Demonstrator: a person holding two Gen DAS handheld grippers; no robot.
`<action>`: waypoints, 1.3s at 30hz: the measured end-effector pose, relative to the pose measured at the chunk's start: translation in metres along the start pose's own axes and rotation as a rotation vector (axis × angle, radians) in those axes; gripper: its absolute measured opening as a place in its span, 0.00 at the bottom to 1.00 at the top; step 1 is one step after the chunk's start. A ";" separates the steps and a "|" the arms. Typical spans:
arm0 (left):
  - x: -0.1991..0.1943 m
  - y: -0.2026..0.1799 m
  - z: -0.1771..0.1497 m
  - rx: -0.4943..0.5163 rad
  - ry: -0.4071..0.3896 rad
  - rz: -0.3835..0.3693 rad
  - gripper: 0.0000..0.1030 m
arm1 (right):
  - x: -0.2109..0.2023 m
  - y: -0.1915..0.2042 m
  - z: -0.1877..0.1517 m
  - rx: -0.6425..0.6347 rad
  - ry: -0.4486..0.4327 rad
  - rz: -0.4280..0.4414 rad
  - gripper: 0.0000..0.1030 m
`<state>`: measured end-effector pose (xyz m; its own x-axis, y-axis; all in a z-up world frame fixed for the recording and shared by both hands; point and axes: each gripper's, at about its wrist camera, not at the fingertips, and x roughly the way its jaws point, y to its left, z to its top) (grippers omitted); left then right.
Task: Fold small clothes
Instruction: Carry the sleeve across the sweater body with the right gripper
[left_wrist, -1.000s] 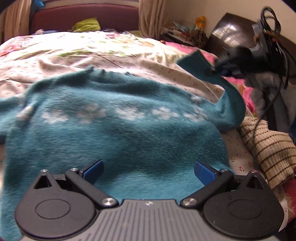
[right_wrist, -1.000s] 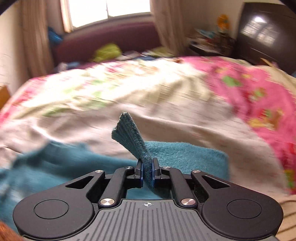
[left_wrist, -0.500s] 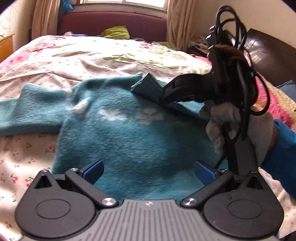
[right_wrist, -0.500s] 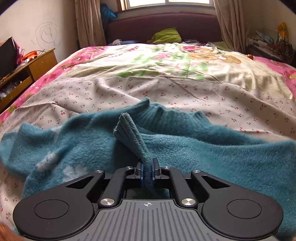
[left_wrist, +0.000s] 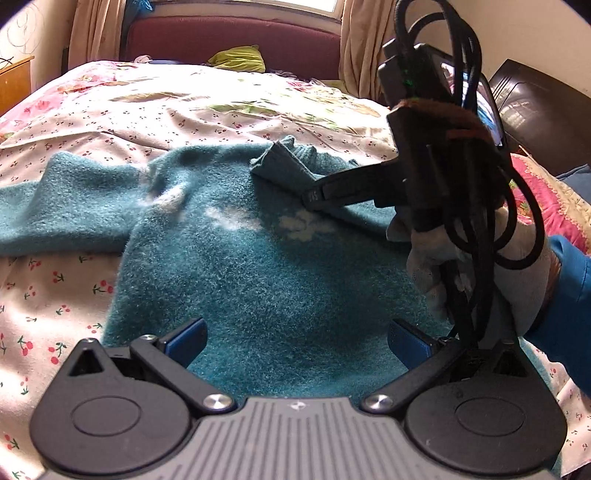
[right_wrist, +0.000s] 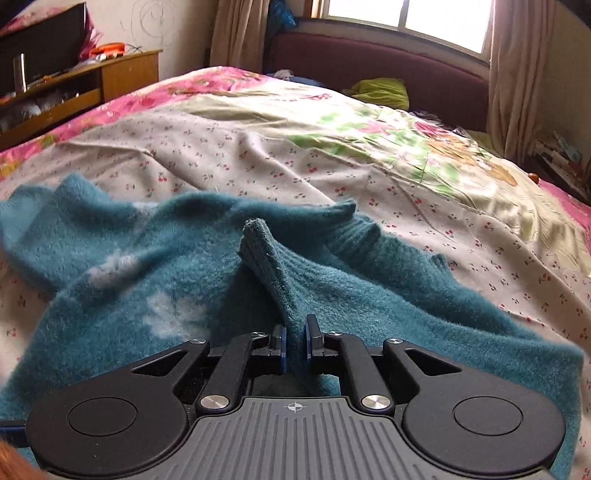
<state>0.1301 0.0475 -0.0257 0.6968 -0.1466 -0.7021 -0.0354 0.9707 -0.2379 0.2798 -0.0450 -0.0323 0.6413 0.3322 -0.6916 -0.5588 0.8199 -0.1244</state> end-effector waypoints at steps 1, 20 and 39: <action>0.000 0.000 0.000 -0.001 0.000 0.002 1.00 | 0.000 0.000 -0.001 -0.003 -0.002 0.002 0.10; 0.011 0.014 -0.002 -0.048 0.008 0.052 1.00 | -0.025 0.010 0.016 -0.056 -0.039 0.016 0.17; 0.002 0.026 0.001 -0.078 -0.020 0.128 1.00 | 0.023 0.006 0.010 0.018 0.115 0.015 0.17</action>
<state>0.1310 0.0725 -0.0326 0.6969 -0.0177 -0.7170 -0.1803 0.9633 -0.1990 0.2964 -0.0275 -0.0422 0.5674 0.2898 -0.7707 -0.5577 0.8239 -0.1009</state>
